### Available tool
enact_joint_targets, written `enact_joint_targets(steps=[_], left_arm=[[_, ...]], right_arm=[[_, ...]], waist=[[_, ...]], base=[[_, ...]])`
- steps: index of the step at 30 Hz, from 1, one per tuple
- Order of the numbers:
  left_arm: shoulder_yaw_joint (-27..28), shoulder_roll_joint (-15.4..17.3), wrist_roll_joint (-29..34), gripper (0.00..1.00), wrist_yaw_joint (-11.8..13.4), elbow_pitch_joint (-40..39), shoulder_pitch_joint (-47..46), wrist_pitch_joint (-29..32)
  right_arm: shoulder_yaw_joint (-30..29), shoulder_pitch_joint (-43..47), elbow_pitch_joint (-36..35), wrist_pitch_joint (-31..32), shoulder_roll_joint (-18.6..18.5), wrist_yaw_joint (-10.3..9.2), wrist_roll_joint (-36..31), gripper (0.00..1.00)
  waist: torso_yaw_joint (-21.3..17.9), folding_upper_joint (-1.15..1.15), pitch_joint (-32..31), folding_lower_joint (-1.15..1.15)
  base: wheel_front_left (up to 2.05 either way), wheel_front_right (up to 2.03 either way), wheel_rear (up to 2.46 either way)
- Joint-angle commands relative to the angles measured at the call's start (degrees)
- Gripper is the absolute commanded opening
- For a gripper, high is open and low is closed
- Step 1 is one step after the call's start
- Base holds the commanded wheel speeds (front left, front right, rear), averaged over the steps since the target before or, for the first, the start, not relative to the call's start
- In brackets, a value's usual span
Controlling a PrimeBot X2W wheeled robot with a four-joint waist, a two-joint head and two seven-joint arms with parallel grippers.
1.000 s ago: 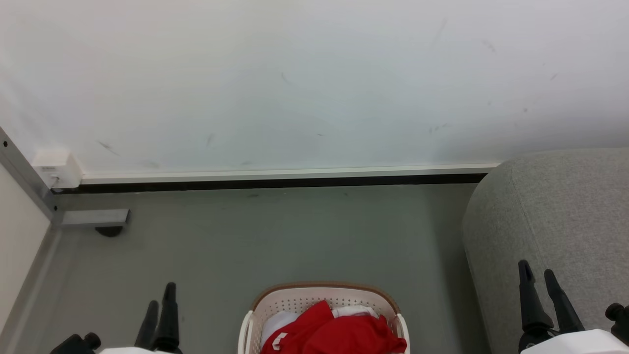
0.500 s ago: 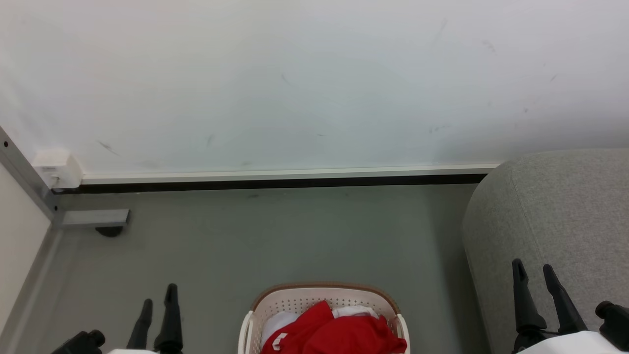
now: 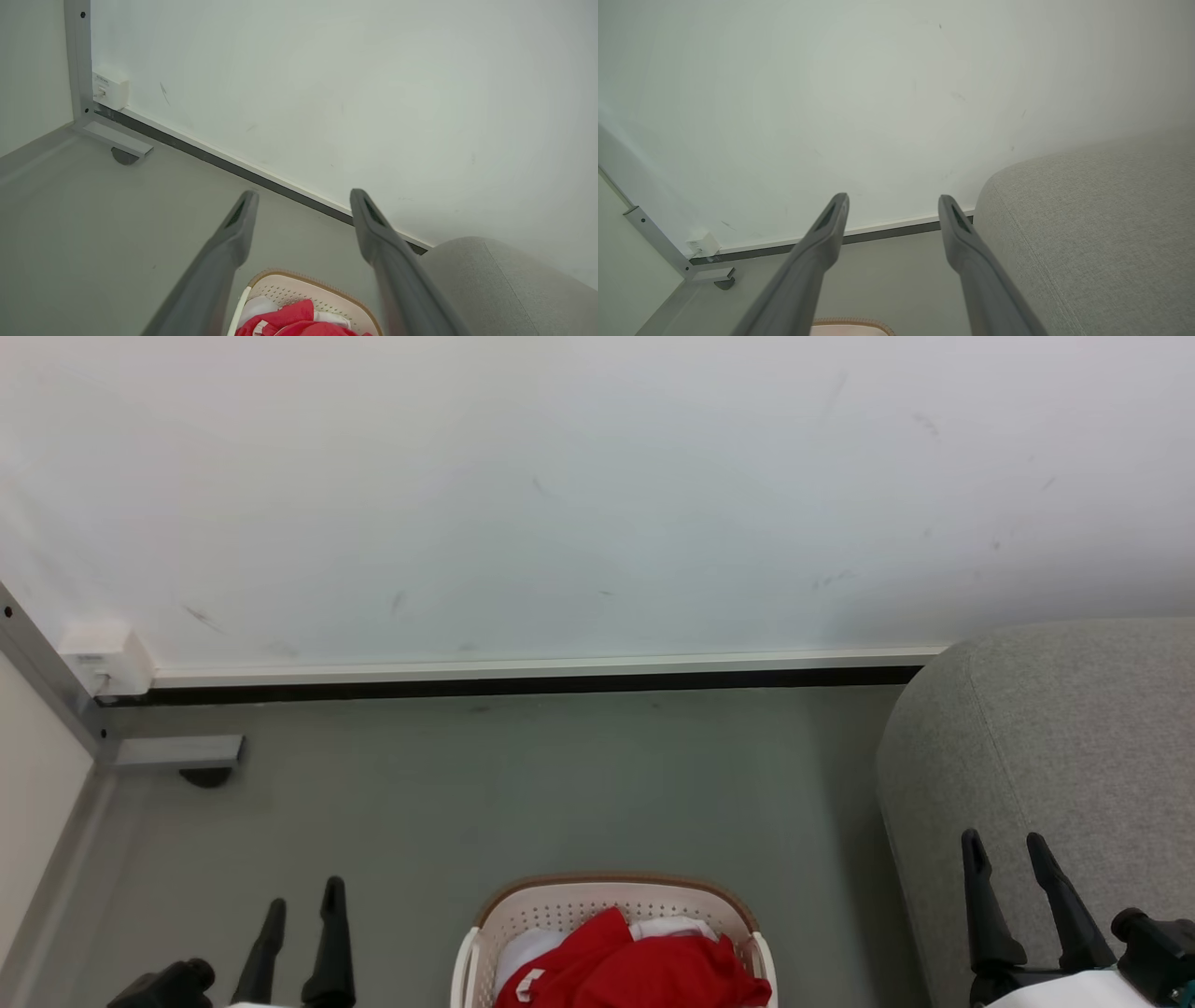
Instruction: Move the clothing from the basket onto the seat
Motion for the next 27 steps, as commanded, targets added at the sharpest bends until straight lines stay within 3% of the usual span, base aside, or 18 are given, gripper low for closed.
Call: enact_joint_targets(steps=[1, 27], left_arm=[[-0.05, 0.52, 2.18, 1.0, -0.21, -0.72, 0.12, -0.79], [-0.29, 0.62, 17.0, 1.0, -1.14, -1.4, 1.42, -4.11]], right_arm=[[-0.03, 0.17, -0.4, -0.54, -0.2, -0.08, -1.55, 1.0], [-0.71, 1.0, 0.42, -3.71, 0.61, -0.1, -11.5, 1.0]], waist=[[-0.05, 0.0, 0.0, 0.0], [-0.22, 0.0, -0.01, 0.0]], base=[[0.0, 0.0, 0.0], [0.0, 0.0, 0.0]])
